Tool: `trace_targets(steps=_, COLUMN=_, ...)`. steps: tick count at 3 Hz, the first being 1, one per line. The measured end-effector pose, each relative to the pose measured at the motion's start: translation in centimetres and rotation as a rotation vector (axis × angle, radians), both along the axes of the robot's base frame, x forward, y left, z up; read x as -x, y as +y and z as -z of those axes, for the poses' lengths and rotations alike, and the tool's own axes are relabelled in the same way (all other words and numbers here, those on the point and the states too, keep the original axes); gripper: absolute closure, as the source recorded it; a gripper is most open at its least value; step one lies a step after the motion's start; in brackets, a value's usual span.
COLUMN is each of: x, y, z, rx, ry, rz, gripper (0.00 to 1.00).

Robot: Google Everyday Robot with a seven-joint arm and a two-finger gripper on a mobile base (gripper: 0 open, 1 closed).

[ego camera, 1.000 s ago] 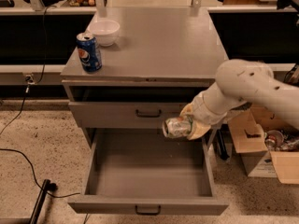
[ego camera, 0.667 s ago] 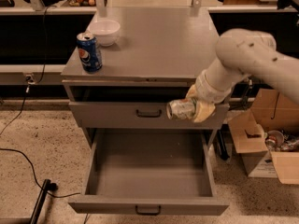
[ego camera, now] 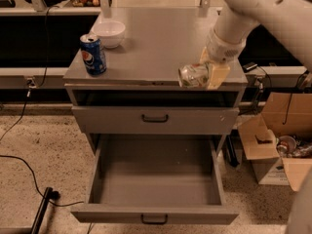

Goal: Pick 7up can from middle drawer and place on counter

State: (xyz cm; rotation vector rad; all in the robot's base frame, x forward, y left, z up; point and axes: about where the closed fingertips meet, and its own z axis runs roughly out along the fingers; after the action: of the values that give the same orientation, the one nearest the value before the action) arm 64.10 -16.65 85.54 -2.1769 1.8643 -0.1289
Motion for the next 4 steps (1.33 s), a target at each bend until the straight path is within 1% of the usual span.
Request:
trace_targets(steps=1, x=-2.5, y=-0.2, z=-2.7, rx=0.009, ry=-0.002, rz=0.045, gripper=1.0)
trace_targets(steps=2, x=-5.4, y=0.3, z=-2.4, rx=-0.047, ry=-0.021, rz=0.088, gripper=1.0)
trace_targets(steps=3, x=-7.5, y=0.3, z=-1.5, rx=-0.105, ry=-0.056, rz=0.142, gripper=0.81)
trace_targets(steps=4, x=-7.6, y=0.5, z=-1.2, rx=-0.104, ry=-0.054, rz=0.139, gripper=0.58)
